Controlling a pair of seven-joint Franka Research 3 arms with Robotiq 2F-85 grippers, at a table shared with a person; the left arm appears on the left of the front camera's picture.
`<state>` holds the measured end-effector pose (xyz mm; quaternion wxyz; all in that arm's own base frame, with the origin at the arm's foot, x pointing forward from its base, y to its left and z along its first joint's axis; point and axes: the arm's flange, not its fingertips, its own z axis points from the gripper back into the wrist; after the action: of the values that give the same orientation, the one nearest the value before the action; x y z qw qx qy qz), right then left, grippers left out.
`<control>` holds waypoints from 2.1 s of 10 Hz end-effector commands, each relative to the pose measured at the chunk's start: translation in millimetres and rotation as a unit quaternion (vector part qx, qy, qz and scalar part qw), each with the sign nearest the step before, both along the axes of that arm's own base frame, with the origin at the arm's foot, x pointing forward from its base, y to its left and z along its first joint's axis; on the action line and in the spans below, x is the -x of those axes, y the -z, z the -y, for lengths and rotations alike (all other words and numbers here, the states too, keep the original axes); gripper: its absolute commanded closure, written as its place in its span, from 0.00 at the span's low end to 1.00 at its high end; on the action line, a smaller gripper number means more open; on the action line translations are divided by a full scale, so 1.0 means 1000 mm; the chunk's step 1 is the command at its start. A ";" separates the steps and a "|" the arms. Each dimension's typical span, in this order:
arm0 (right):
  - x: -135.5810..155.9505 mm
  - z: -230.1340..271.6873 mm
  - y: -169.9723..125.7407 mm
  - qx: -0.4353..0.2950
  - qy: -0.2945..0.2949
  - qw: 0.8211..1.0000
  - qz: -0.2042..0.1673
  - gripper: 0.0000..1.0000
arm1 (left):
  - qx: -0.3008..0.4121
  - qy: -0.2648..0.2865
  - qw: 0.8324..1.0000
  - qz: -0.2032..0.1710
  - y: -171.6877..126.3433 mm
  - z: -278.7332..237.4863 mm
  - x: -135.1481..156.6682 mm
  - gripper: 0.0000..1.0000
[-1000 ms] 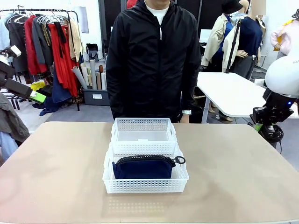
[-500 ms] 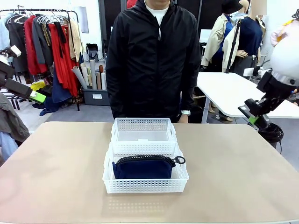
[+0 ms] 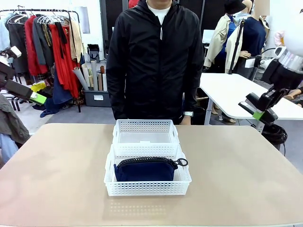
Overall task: Distribute items into two baskets.
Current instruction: Pick up the Stapler that the person points to, then place the picked Stapler into the Organizing basket as instructed by the person.
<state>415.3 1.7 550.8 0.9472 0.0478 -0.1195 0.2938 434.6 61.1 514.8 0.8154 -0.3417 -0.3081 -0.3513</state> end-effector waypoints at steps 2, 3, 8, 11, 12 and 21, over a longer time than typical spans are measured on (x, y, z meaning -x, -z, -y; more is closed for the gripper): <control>0.000 0.001 0.004 0.009 0.003 1.000 0.021 1.00 | 0.005 0.002 1.000 0.002 -0.001 0.000 0.002 0.00; 0.000 0.001 0.004 0.009 0.003 1.000 0.021 1.00 | 0.005 0.002 1.000 0.002 -0.001 0.000 0.002 0.00; 0.000 0.001 0.004 0.009 0.003 1.000 0.021 1.00 | 0.005 0.002 1.000 0.002 -0.001 0.000 0.002 0.00; 0.000 0.001 0.004 0.009 0.003 1.000 0.021 1.00 | 0.005 0.002 1.000 0.002 -0.001 0.000 0.002 0.00; 0.000 0.001 0.004 0.009 0.003 1.000 0.021 1.00 | 0.005 0.002 1.000 0.002 -0.001 0.000 0.002 0.00; -0.002 0.000 0.003 0.002 0.003 1.000 0.009 1.00 | 0.005 0.002 1.000 0.002 -0.001 0.000 0.002 0.00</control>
<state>417.6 1.3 547.4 0.9470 0.0436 -0.1270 0.2919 434.6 61.1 514.7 0.8155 -0.3417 -0.3081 -0.3512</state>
